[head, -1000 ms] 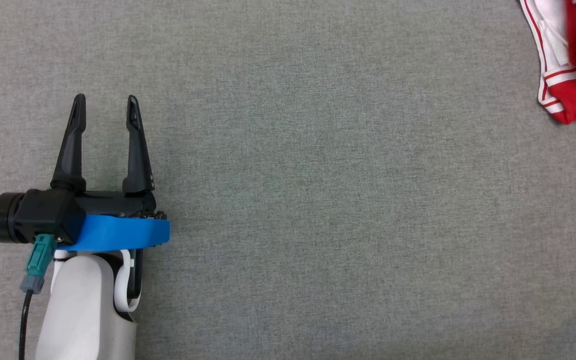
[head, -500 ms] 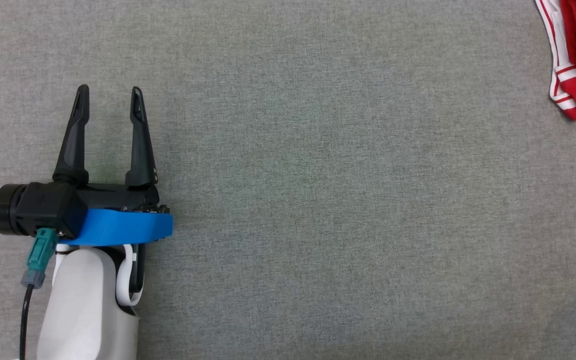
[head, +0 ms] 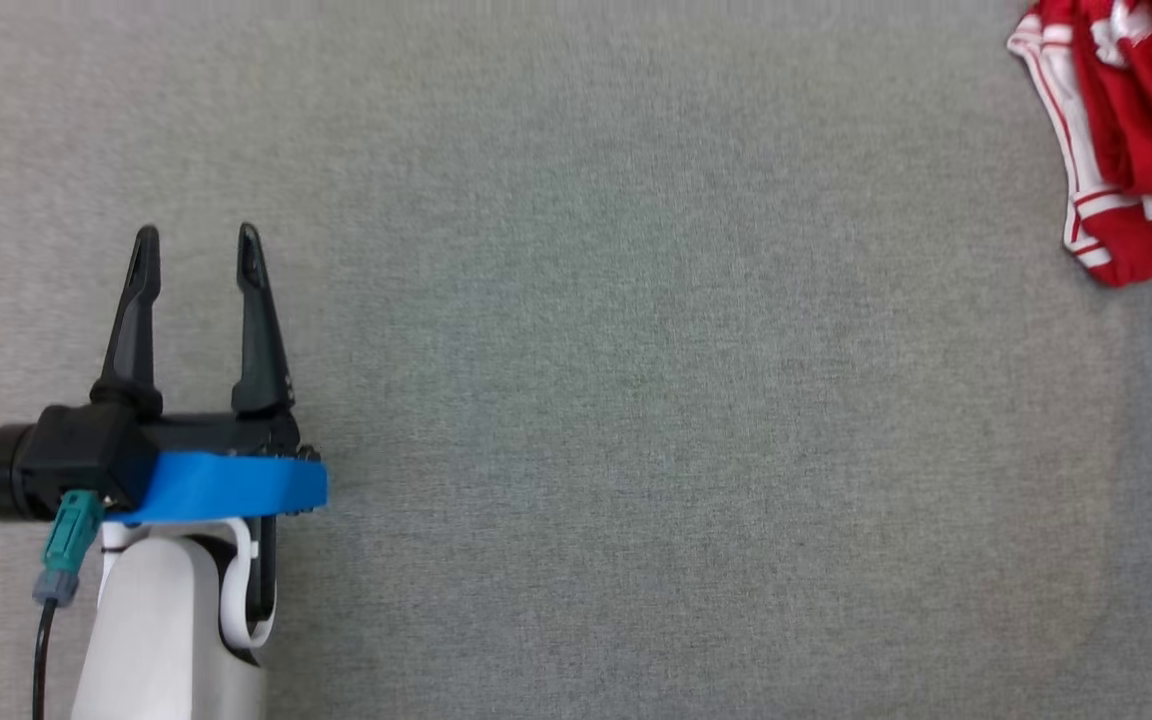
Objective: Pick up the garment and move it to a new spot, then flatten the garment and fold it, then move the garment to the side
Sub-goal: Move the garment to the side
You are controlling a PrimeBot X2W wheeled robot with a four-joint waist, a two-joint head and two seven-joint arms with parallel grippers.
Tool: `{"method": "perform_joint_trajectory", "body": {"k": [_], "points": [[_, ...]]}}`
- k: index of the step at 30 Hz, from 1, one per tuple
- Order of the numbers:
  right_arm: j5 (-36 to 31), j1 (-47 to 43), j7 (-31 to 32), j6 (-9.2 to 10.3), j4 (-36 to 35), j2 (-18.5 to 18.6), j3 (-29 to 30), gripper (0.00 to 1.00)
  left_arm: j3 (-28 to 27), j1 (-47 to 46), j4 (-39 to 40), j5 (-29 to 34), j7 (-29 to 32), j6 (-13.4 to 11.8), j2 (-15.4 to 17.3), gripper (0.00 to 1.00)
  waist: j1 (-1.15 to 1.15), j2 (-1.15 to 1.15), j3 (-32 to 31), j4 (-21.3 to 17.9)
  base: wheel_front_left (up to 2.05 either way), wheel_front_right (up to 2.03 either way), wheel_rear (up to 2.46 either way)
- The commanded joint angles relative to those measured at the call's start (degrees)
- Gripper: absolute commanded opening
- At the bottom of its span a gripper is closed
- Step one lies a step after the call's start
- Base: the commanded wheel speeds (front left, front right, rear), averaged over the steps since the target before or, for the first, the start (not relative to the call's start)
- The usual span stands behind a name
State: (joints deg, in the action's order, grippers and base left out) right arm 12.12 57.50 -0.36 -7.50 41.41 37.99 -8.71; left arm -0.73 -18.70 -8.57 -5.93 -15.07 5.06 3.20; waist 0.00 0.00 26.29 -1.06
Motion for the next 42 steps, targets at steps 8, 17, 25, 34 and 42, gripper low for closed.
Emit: {"method": "perform_joint_trajectory", "body": {"k": [8, 17, 25, 34, 42], "points": [[1.1, -6.7, -9.8, 0.02, -0.6, -9.2, -3.6, 1.0, -2.3, 6.1, 0.0, 0.2, -0.1, -0.8, 0.0, 1.0, 0.0, 0.0, -8.1, 1.2, 0.0, 0.0, 0.0], [2.3, -15.5, -14.5, 0.02, -4.1, -18.8, -7.2, 1.0, -4.0, 12.2, -0.2, 0.4, -0.1, -0.7, 0.2, 1.0, 0.0, 0.0, -14.8, 3.0, 0.0, 0.0, 0.0], [3.1, -26.8, -14.9, 0.02, -8.9, -22.7, -4.0, 1.0, -3.3, 15.3, -1.5, 0.7, -0.1, -0.5, 0.2, 1.0, 0.0, 0.0, -19.8, 4.6, 0.0, 0.0, 0.0], [-0.4, -41.5, -14.5, 0.02, -18.1, -27.7, 5.4, 1.0, -2.7, 19.1, -1.6, 0.5, -0.1, -0.7, 0.1, 1.0, 0.0, 0.0, -24.3, 3.8, 0.0, 0.0, 0.0], [-3.8, -50.3, -10.8, 0.01, -28.7, -32.3, 10.9, 1.0, -1.7, 20.3, -1.4, 0.4, -0.1, -0.6, 0.0, 1.0, 0.0, 0.0, -25.4, 2.9, 0.0, 0.0, 0.0]]}}
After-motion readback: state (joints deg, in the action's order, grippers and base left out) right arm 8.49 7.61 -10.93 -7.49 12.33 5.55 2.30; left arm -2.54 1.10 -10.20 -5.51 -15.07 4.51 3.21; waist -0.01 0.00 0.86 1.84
